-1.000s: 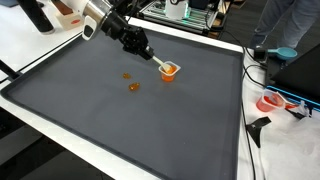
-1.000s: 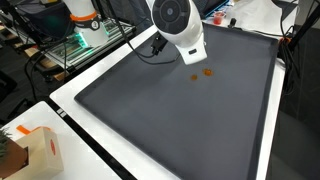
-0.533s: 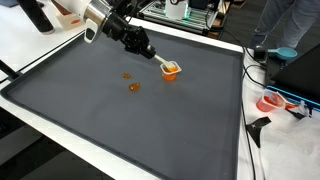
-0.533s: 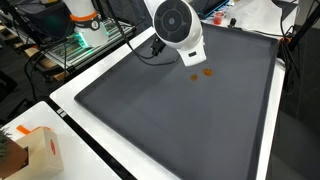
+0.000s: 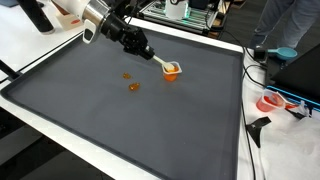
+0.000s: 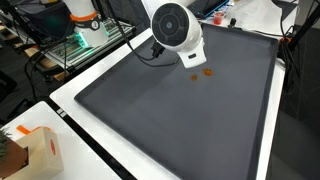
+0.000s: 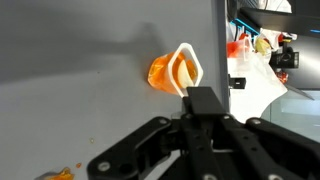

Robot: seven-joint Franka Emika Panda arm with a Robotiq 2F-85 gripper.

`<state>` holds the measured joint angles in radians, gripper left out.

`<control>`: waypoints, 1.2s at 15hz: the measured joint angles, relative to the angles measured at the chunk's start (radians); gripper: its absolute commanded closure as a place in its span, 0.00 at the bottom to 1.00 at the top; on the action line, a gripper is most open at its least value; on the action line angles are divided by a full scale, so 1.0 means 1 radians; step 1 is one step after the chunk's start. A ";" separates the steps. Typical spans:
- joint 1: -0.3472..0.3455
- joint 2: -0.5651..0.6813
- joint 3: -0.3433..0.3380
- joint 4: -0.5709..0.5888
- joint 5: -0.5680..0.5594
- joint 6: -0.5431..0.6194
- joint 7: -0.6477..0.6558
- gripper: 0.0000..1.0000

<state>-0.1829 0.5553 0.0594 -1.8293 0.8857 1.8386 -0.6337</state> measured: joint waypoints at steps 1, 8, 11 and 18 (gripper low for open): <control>0.000 0.000 0.000 0.000 0.002 0.000 -0.001 0.97; 0.003 0.014 0.000 0.001 0.009 0.005 -0.033 0.97; 0.003 0.019 0.000 0.002 0.025 0.005 -0.054 0.97; 0.001 0.037 -0.003 0.005 0.075 0.004 -0.112 0.97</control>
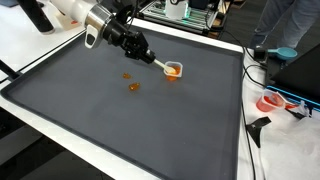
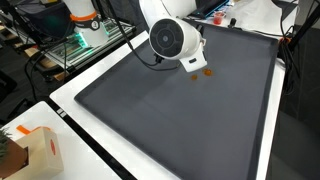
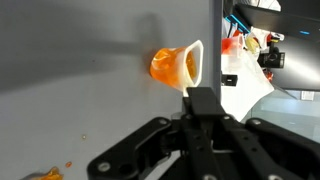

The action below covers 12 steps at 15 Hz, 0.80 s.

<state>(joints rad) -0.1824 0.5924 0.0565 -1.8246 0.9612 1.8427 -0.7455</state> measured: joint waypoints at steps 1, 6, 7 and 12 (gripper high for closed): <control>0.000 0.005 -0.001 0.001 0.004 -0.002 -0.005 0.97; -0.008 0.025 -0.007 0.013 0.020 -0.033 -0.021 0.97; -0.011 0.029 -0.008 0.017 0.025 -0.041 -0.026 0.97; -0.025 0.037 -0.014 0.021 0.041 -0.089 -0.049 0.97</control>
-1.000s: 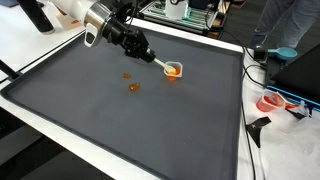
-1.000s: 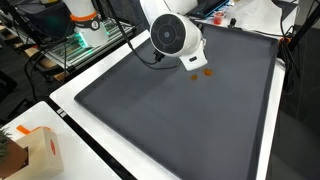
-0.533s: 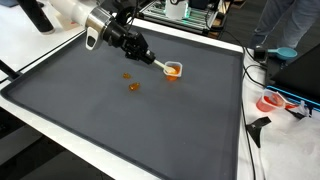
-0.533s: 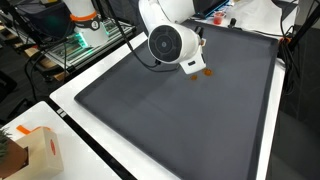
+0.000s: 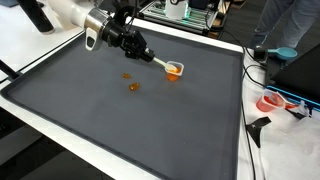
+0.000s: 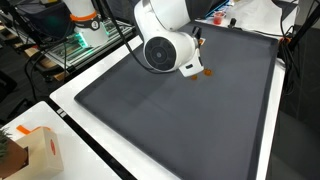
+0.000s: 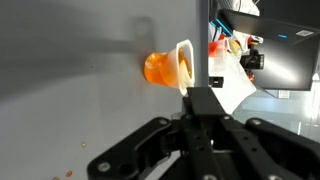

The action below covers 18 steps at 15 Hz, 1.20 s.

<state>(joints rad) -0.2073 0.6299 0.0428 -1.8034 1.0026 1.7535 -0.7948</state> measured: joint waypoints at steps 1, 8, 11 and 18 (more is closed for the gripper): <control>-0.002 0.003 -0.002 0.002 0.001 -0.013 -0.004 0.97; -0.007 0.029 -0.013 0.028 0.007 -0.072 -0.020 0.97; -0.008 0.027 -0.020 0.039 0.008 -0.078 -0.032 0.97; -0.024 -0.035 -0.044 0.054 0.008 -0.138 -0.040 0.97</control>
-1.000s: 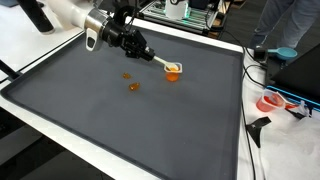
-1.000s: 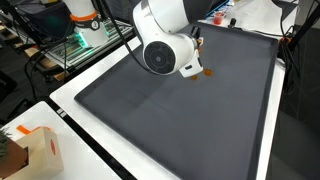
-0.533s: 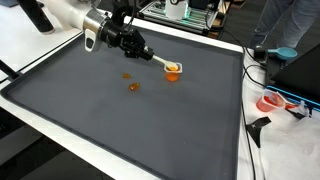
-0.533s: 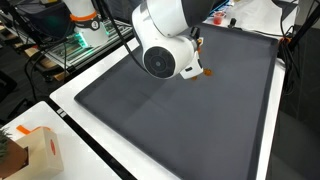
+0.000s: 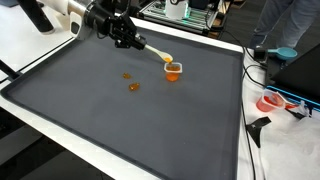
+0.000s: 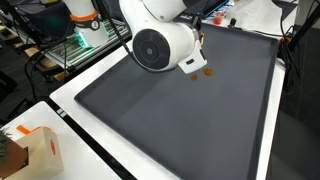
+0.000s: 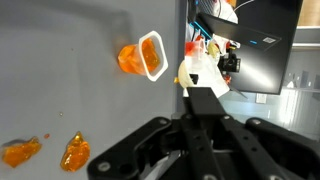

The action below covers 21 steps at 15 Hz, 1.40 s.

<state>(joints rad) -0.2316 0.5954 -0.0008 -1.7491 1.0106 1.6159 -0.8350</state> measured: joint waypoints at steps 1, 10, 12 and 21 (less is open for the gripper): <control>-0.002 -0.014 -0.006 0.000 0.000 -0.011 0.000 0.97; -0.009 -0.134 -0.065 -0.007 0.000 -0.074 0.003 0.97; -0.009 -0.157 -0.076 -0.012 -0.002 -0.075 0.008 0.97; 0.002 -0.284 -0.114 -0.047 -0.071 -0.052 0.118 0.97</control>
<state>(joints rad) -0.2299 0.3111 -0.1151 -1.7962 0.9393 1.5635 -0.7166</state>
